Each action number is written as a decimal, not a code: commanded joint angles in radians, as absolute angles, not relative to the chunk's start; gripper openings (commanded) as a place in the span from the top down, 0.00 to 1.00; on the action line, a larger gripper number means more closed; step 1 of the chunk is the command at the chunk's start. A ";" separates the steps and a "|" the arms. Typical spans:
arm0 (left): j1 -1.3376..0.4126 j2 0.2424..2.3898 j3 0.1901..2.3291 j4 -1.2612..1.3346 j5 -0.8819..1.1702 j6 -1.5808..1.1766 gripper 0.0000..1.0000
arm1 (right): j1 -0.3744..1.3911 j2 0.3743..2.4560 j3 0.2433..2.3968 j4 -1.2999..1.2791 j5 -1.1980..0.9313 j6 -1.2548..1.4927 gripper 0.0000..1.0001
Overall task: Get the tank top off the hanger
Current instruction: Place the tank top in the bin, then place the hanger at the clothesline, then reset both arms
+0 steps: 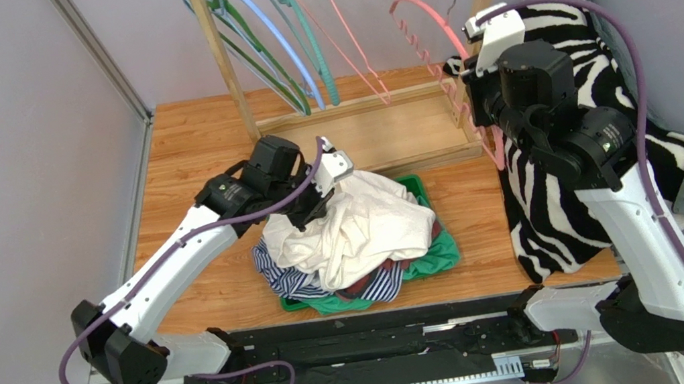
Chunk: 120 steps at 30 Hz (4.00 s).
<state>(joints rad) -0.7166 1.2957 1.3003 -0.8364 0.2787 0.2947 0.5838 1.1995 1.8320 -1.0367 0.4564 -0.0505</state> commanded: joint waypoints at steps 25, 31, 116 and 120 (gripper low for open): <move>-0.790 1.395 1.114 -0.748 0.090 0.381 0.09 | 0.416 1.502 2.187 -0.782 0.216 -0.080 1.00; -0.788 1.235 1.300 -0.885 0.146 0.377 0.06 | 0.396 1.540 2.198 -0.718 0.216 -0.057 1.00; 0.272 1.075 1.181 -0.766 0.486 0.041 0.01 | 0.359 0.693 1.161 -0.834 0.014 0.316 0.00; 0.287 1.103 1.114 -0.698 0.460 0.040 0.01 | 0.359 0.719 1.173 -0.834 0.015 0.305 0.00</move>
<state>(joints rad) 0.2691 1.0801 1.1671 -0.7952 0.4767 0.0639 0.3569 0.6975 1.1557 -0.8845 0.0242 0.3016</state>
